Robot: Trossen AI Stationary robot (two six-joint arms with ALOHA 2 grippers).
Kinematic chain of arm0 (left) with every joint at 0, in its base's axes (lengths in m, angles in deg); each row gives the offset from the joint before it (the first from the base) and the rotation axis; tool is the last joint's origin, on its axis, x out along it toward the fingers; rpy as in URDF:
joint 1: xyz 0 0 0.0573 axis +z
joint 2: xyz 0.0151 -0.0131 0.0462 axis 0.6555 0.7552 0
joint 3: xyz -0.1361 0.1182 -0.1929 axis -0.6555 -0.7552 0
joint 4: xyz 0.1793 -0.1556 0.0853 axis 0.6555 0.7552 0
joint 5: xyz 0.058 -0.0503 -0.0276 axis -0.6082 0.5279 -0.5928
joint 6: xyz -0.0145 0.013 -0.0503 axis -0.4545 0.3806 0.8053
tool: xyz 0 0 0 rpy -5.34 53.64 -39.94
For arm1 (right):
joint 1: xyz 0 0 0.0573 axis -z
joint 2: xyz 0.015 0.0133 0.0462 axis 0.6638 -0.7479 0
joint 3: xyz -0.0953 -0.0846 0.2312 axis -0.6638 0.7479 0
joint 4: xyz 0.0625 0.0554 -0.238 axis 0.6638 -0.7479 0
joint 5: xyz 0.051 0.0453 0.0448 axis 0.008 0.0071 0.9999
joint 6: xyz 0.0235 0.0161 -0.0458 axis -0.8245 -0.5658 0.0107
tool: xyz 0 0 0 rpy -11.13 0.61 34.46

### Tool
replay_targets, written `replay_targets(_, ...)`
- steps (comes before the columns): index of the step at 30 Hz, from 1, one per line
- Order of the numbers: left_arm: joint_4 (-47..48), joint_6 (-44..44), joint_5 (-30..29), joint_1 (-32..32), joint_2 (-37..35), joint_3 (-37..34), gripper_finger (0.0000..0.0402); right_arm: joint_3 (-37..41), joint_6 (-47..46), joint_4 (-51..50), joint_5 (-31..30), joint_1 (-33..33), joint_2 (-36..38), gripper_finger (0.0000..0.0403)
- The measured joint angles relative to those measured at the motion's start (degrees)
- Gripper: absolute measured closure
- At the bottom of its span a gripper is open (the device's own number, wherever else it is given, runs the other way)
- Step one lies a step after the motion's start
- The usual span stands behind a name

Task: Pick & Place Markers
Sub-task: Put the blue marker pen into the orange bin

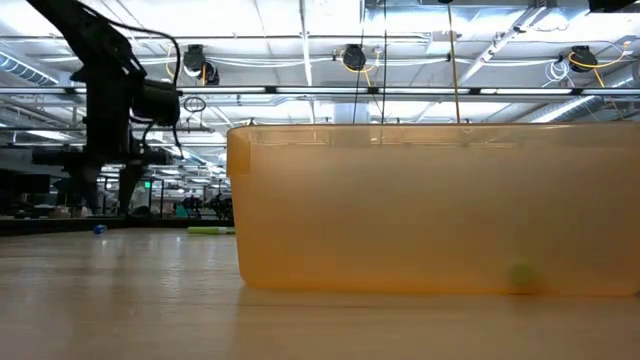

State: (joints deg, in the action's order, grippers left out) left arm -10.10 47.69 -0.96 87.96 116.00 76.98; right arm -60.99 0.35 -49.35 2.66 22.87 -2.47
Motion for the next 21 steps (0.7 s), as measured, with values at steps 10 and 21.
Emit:
replay_targets(10, -0.4, -1.7, -0.1, 3.7, 10.1, 0.0, 0.0193, 0.0, -0.2, -0.5, 0.0, 0.0, 0.0, 0.0248)
replay_targets(21, -6.2, -4.5, 0.5, 4.1, 14.4, 0.2, 0.0200, 0.0, -0.2, -1.3, 0.0, 0.0, 0.0, 0.0248)
